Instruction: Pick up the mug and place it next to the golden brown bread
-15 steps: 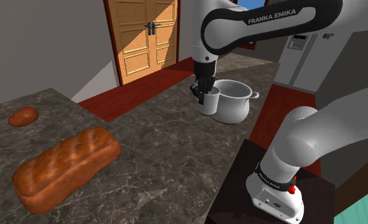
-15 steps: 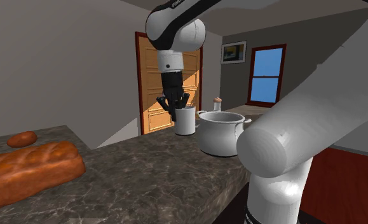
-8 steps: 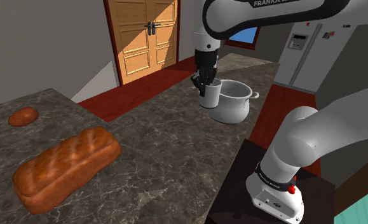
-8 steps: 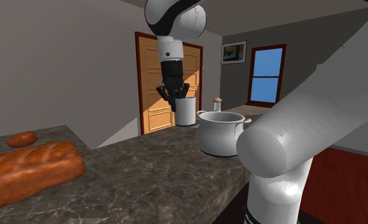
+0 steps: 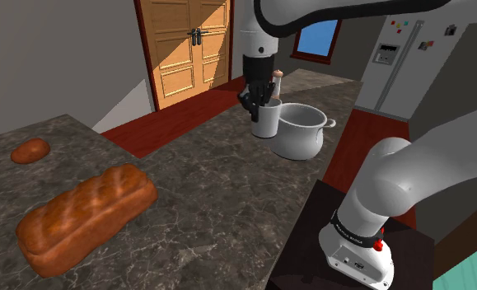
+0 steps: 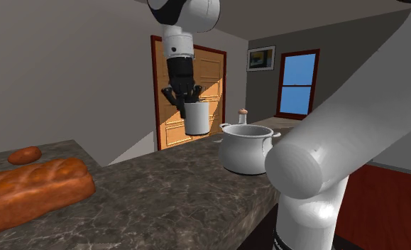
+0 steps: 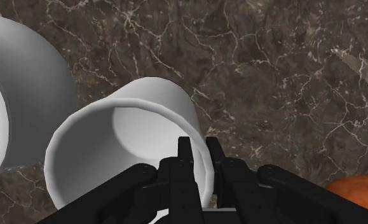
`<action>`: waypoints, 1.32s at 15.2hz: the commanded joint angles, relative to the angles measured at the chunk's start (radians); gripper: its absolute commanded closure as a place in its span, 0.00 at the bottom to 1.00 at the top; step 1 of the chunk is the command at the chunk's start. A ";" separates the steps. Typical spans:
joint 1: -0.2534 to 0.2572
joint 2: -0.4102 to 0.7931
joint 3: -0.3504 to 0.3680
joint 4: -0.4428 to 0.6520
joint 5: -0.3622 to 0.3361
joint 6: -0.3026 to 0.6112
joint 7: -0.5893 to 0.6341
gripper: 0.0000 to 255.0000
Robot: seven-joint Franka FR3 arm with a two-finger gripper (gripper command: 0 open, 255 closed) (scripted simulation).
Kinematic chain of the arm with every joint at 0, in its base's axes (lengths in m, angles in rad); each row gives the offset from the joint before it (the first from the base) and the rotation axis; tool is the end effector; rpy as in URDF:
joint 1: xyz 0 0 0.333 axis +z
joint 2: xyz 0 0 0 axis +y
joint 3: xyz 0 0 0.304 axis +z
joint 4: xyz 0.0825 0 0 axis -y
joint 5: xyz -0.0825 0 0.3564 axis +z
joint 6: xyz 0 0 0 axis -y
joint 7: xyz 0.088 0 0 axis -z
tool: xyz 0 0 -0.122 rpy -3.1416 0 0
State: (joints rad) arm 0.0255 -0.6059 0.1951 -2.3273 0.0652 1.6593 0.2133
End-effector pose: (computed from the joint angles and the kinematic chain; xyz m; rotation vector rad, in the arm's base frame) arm 0.3302 0.0917 0.5259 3.0807 -0.0597 -0.0924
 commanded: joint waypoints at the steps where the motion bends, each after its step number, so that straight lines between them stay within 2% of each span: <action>1: 0.014 0.025 0.038 0.026 0.021 -0.001 0.047 1.00; 11: 0.068 0.216 0.241 0.209 0.076 0.019 0.300 1.00; 16: 0.086 0.353 0.345 0.341 0.054 0.025 0.439 1.00; 20: 0.107 0.489 0.425 0.468 0.003 0.020 0.562 1.00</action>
State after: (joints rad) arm 0.1260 -0.1555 0.5981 -1.9015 0.0833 1.6876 0.7384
